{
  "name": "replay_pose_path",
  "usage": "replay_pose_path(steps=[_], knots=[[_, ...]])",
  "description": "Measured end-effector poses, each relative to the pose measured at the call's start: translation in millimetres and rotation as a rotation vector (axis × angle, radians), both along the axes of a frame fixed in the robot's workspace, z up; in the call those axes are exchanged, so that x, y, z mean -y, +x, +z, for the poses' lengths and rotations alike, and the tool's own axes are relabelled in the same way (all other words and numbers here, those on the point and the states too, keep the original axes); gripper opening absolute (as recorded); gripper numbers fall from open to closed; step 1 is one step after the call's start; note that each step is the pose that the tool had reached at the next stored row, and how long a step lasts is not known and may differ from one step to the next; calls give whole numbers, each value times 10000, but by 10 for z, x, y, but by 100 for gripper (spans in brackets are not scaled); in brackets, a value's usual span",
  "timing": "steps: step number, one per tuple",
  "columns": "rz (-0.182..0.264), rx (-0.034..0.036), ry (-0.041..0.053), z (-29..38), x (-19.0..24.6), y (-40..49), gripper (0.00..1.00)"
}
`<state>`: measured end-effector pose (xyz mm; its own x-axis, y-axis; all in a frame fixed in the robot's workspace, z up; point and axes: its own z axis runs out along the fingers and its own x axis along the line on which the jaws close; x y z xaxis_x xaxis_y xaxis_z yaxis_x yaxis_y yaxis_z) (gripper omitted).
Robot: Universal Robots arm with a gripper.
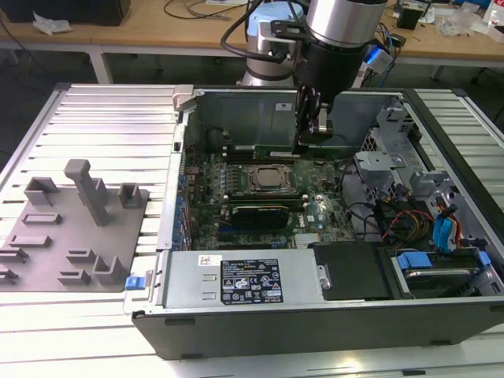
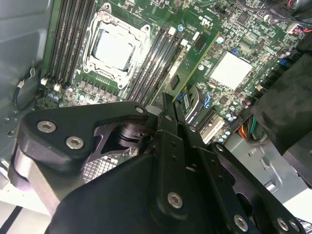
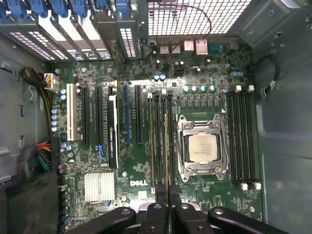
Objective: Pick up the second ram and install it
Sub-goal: 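Pick up the second ram and move it above second insertion slot, then insert the second ram into the second slot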
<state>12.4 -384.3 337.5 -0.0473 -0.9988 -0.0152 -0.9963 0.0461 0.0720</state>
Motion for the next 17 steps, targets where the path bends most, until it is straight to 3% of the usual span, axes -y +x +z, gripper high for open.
replay_pose_path(steps=[9, 17], knots=[[1, 0, 1, -29, 0, -4, 13], [0, -1, 0, -210, 0, -5, 13]])
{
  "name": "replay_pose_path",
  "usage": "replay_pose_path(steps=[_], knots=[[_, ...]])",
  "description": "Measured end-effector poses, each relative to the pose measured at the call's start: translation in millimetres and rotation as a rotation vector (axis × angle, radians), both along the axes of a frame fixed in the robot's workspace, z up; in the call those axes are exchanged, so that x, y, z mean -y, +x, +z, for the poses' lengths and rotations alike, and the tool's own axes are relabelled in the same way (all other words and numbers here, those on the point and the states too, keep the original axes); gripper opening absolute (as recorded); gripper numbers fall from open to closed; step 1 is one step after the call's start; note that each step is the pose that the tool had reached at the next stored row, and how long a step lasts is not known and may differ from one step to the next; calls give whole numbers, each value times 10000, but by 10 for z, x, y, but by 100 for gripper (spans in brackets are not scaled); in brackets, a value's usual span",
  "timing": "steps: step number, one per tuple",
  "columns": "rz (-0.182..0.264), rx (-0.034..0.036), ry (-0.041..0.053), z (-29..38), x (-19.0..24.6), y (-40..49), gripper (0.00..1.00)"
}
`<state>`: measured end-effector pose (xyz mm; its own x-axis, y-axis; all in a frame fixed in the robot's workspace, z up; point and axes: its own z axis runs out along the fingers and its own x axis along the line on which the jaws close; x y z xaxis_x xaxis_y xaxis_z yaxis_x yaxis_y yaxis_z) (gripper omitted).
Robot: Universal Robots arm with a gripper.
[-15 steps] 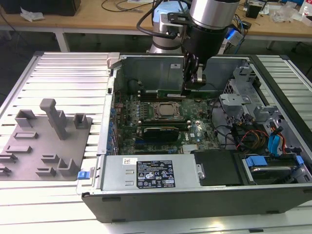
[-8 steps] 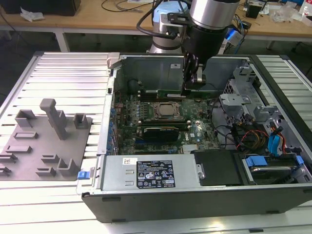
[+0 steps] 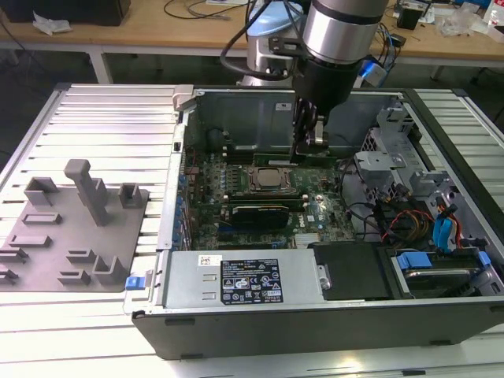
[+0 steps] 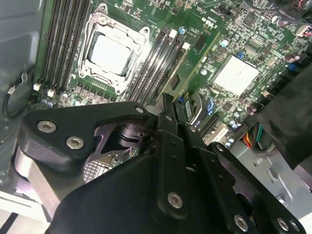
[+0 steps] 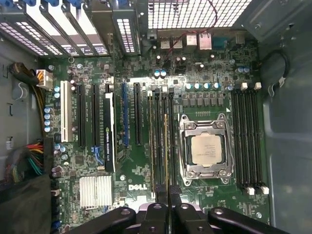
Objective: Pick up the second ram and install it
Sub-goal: 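Insert the second ram into the second slot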
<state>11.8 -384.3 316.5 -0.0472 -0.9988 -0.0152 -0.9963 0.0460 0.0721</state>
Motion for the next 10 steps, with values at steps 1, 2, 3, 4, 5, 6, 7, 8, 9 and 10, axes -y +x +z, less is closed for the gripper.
replay_pose_path(steps=[1, 2, 3, 4, 5, 6, 7, 8, 9, 10], knots=[[0, 0, 0, -42, 0, 0, 13], [0, 0, 0, -86, 0, 0, 13], [0, 0, 0, -99, 0, 0, 13], [0, 0, 0, -112, 0, 0, 13], [0, 0, 0, -132, 0, 0, 13], [0, 0, 0, -151, 0, 0, 13], [0, -1, 0, -166, 0, 0, 13], [0, 0, 0, -183, 0, 0, 13], [0, 0, 1, -211, 0, 0, 13], [0, 0, 0, -227, 0, 0, 13]])
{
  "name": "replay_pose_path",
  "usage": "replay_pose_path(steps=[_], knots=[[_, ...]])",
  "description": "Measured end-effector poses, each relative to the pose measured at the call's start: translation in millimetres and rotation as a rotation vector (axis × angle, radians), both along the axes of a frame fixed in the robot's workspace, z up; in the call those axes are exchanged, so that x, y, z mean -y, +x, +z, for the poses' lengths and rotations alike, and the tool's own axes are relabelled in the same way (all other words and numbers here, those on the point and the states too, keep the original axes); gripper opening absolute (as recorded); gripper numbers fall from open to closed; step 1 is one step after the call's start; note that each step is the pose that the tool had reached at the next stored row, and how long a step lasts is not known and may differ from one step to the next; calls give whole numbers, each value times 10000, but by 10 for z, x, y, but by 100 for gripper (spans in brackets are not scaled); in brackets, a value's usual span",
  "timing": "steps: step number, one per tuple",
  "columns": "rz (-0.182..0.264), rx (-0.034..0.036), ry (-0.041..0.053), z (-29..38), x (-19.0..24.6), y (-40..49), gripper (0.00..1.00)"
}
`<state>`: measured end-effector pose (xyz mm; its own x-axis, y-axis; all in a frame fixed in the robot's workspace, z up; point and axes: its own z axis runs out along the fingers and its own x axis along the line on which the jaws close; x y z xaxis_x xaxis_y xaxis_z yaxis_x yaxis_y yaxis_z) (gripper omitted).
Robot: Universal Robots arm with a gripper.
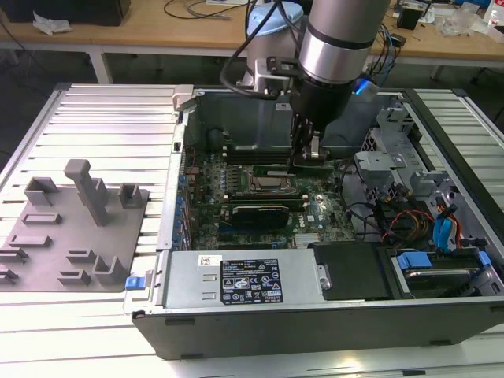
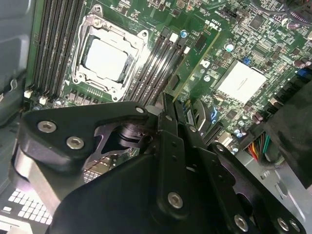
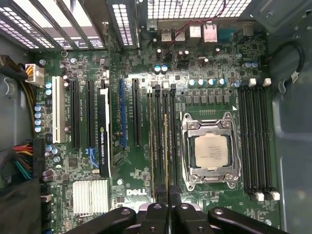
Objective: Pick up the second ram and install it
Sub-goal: 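Insert the second ram into the second slot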
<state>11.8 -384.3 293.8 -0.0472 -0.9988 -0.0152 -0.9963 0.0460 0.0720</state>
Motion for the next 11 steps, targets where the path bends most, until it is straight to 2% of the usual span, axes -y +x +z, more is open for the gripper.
replay_pose_path(steps=[11], knots=[[0, 0, -1, -119, 0, 0, 13]])
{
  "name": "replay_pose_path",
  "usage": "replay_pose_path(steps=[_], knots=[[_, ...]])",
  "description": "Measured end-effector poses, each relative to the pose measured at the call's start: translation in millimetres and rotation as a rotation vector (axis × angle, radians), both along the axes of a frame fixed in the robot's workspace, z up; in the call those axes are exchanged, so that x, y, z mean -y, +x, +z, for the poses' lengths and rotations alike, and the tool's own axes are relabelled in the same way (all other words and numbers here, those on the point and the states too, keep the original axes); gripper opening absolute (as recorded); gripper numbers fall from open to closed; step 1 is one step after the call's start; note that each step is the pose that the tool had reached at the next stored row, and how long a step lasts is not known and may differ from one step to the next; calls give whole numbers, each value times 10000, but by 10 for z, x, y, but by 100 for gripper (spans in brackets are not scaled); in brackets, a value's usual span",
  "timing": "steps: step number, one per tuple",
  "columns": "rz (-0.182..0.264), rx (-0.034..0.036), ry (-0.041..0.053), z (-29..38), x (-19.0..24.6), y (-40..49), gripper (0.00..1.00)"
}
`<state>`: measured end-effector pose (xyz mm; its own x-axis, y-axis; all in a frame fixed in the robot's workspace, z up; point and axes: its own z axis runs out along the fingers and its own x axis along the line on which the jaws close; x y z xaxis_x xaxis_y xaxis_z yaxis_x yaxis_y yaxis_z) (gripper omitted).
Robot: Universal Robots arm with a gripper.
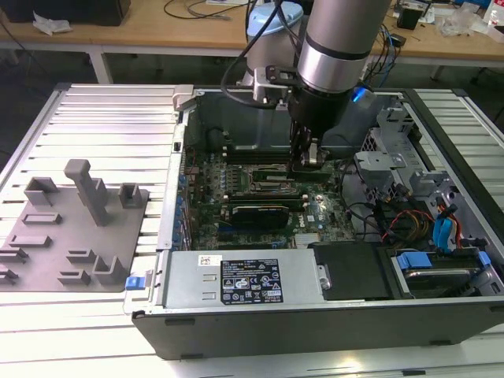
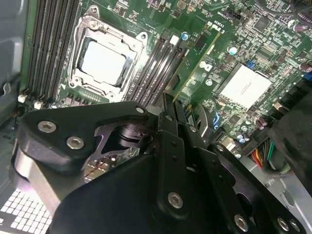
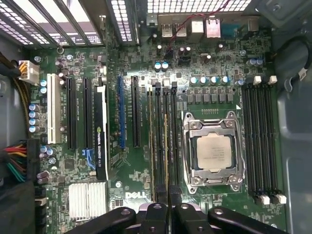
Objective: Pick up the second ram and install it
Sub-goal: 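Insert the second ram into the second slot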
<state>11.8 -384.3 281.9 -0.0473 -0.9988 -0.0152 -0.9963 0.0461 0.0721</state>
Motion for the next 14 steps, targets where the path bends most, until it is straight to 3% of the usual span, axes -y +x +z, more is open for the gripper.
replay_pose_path(steps=[14], knots=[[0, 0, 1, -199, 0, 0, 13]])
